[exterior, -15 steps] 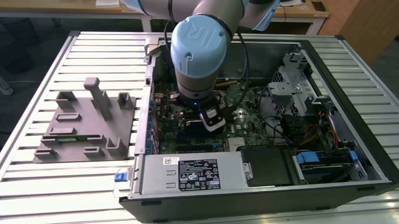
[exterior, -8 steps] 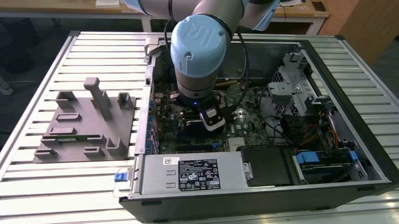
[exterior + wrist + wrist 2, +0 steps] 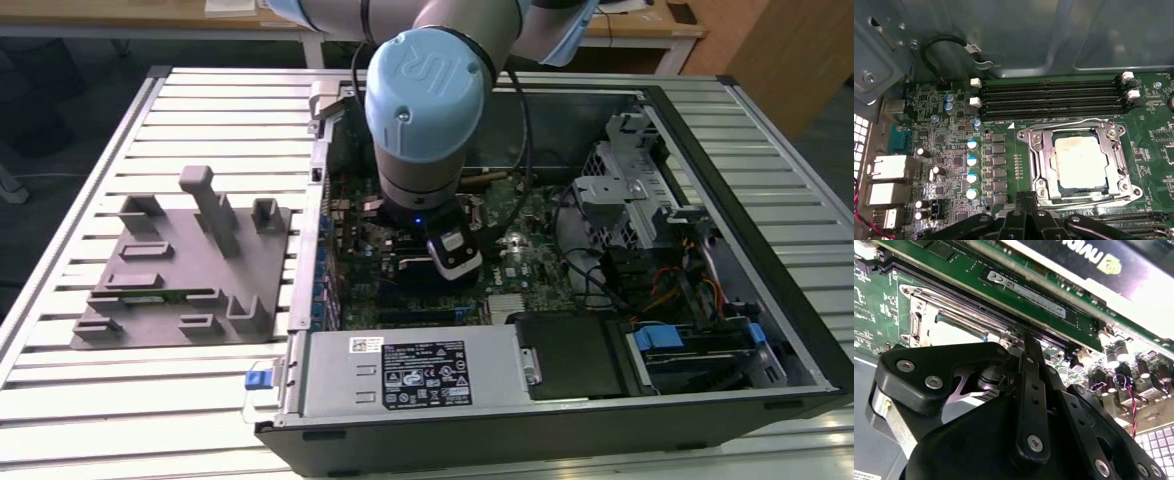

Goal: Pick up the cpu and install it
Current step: 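Install the second cpu locking lever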

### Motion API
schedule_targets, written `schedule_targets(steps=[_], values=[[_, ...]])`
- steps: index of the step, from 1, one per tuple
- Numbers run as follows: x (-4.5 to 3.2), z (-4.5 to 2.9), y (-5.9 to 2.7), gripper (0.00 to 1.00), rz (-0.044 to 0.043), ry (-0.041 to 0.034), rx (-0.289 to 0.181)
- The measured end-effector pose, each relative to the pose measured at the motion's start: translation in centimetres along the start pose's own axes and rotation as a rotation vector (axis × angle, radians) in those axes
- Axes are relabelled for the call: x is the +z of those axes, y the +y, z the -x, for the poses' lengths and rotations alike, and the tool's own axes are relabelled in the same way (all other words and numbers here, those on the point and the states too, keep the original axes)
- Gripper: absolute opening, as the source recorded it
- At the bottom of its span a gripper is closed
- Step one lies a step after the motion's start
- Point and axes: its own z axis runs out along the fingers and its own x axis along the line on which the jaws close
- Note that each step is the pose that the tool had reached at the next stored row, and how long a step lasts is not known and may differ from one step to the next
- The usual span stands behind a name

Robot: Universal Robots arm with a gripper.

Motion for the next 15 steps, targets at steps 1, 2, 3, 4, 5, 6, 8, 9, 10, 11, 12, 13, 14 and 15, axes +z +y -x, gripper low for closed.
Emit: schedule_targets(steps=[1,2,3,4,5,6,8,9,10,11,12,13,14,15], values=[[0.04,0.0,0.03,0.11,-0.0007,0.0,0.0],[0.05,0.0,0.05,0.11,-0.0012,0.0001,0.0],[0.06,0.0,0.05,0.11,-0.0014,0.0,0.0],[0.03,0.0,0.06,0.11,-0.0014,0.0,0.0],[-0.07,0.0,0.11,0.11,-0.0012,-0.0002,0.0],[-0.25,0.01,0.2,0.11,-0.0001,-0.0006,0.0],[-0.75,0.0,0.38,0.11,-0.0011,-0.0002,0.0],[-0.94,0.01,0.46,0.11,-0.0011,-0.0002,0.0],[-1.05,0.0,0.5,0.11,-0.0012,-0.0001,0.0],[-1.06,0.01,0.51,0.11,-0.0011,-0.0002,0.0],[-1.04,0.01,0.54,0.11,-0.0008,-0.0003,0.0],[-1.03,-0.01,0.59,0.11,-0.0012,-0.0004,0.0],[-0.97,-0.01,0.66,0.11,-0.0011,-0.0007,0.0],[-0.9,-0.02,0.73,0.11,-0.0011,-0.0009,0.0]])
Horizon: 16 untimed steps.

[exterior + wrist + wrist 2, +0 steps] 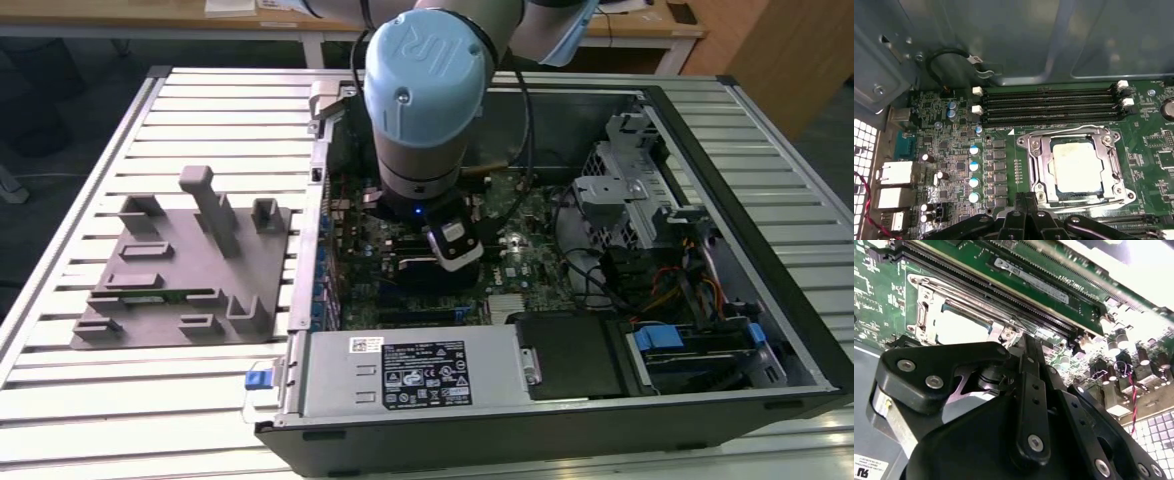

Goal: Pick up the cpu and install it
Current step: 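Install the second cpu locking lever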

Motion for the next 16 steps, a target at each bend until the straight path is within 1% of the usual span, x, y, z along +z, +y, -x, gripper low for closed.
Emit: schedule_targets(steps=[1,2,3,7,12,16], values=[[0.08,-0.01,0.09,0.11,-0.0001,-0.0001,0.0],[0.48,-0.02,0.17,0.11,-0.0001,0.0,0.0],[0.68,-0.03,0.13,0.11,-0.0024,-0.0002,0.0],[0.8,-0.03,0.08,0.11,-0.0075,-0.0005,0.0],[0.88,-0.03,0.05,0.11,-0.0079,-0.0008,0.0],[0.87,-0.04,0.05,0.11,-0.0107,-0.0007,0.0]])
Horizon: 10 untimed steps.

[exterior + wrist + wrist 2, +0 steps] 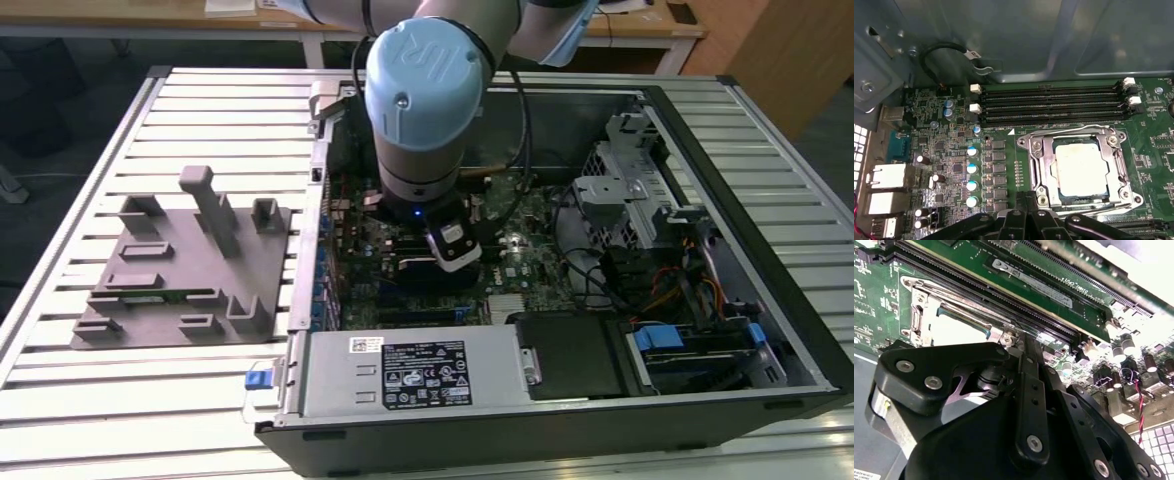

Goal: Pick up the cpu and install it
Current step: 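Install the second cpu locking lever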

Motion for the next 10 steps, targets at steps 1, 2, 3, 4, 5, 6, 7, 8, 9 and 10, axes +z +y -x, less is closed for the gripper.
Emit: schedule_targets(steps=[1,2,3,4,5,6,7,8,9,10], values=[[-0.11,0.0,0.04,0.11,-0.0003,0.0001,0.0],[-0.33,0.0,0.13,0.11,0.0,0.0,0.0],[-0.65,0.01,0.25,0.11,0.0001,-0.0001,0.0],[-1.0,0.01,0.39,0.11,0.0002,-0.0001,0.0],[-1.4,0.02,0.55,0.11,0.0003,-0.0002,0.0],[-1.82,0.02,0.71,0.11,0.0001,-0.0001,0.0],[-2.24,0.02,0.87,0.11,0.0001,-0.0001,0.0],[-2.63,0.02,1.02,0.11,0.0002,-0.0001,0.0],[-3.0,0.03,1.16,0.11,0.0001,-0.0001,0.0],[-3.32,0.03,1.29,0.11,0.0,-0.0001,0.0]])
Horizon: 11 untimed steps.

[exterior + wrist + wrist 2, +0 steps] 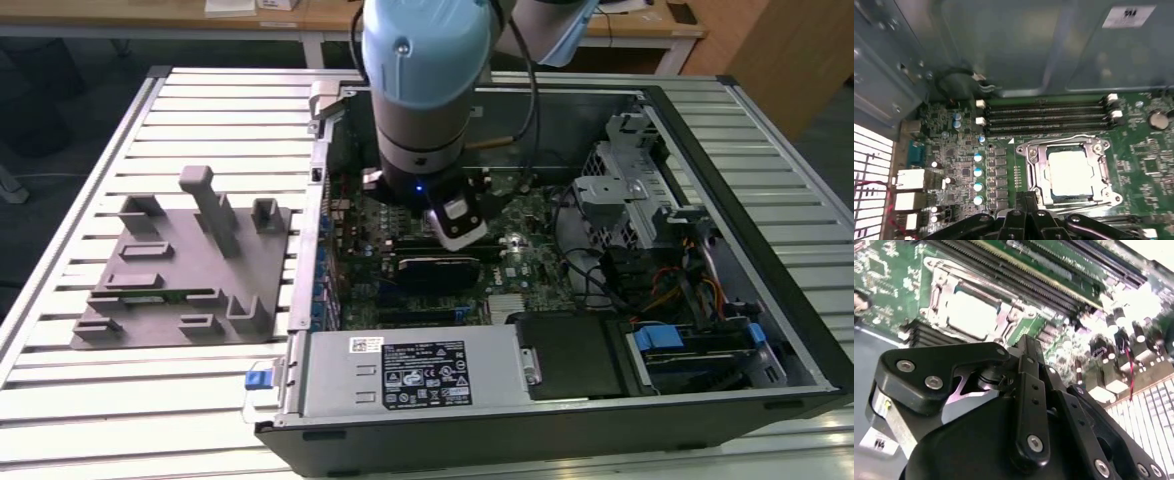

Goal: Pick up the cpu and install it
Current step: 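Install the second cpu locking lever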

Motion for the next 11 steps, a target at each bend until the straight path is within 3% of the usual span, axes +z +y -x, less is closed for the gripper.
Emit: schedule_targets(steps=[2,3,7,11], values=[[-0.45,0.01,0.18,0.11,-0.005,-0.0003,0.0],[-0.51,0.01,0.22,0.11,-0.0142,-0.0014,0.0],[-0.49,0.14,0.38,0.11,-0.0712,-0.0065,0.001],[-0.36,1.01,0.67,0.11,-0.0847,-0.0079,0.002]])
